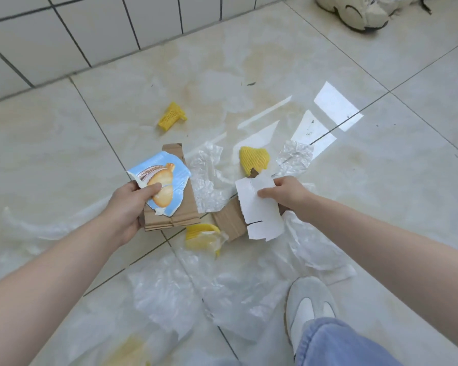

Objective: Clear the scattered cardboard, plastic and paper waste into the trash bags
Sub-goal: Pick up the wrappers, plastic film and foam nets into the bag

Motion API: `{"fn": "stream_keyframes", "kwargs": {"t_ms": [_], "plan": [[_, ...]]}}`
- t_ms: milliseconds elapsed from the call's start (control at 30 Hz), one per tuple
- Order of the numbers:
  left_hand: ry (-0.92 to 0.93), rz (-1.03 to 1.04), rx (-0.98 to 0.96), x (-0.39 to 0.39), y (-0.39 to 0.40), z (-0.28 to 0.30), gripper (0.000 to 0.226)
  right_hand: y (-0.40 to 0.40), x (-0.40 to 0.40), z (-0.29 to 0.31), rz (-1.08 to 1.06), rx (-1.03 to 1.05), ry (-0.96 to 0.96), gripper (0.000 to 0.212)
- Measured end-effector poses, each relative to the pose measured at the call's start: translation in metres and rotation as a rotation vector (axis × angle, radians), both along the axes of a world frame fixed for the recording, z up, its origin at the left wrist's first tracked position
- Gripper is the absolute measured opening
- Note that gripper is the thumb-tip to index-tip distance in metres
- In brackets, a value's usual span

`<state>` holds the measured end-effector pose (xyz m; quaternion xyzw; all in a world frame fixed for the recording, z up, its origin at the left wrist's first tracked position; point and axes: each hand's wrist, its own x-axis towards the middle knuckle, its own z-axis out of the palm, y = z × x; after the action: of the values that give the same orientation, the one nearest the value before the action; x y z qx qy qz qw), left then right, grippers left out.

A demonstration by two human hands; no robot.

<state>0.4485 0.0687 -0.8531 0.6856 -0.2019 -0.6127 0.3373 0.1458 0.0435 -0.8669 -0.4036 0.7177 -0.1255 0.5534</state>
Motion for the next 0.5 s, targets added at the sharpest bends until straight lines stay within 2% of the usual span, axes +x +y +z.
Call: {"fn": "stream_keyframes", "kwargs": {"t_ms": [133,400,500], "plan": [[0.006,0.025,-0.004,0.020,0.010,0.002,0.024,0.001,0.011,-0.003,-0.037,0.018,0.024,0.028],[0.000,0.011,0.013,0.047,0.025,0.003,0.028,0.021,0.027,0.022,0.184,0.069,-0.187,0.019],[0.007,-0.014,0.021,0.048,0.031,0.005,0.027,0.022,0.042,0.023,0.249,0.044,-0.185,0.010]]}}
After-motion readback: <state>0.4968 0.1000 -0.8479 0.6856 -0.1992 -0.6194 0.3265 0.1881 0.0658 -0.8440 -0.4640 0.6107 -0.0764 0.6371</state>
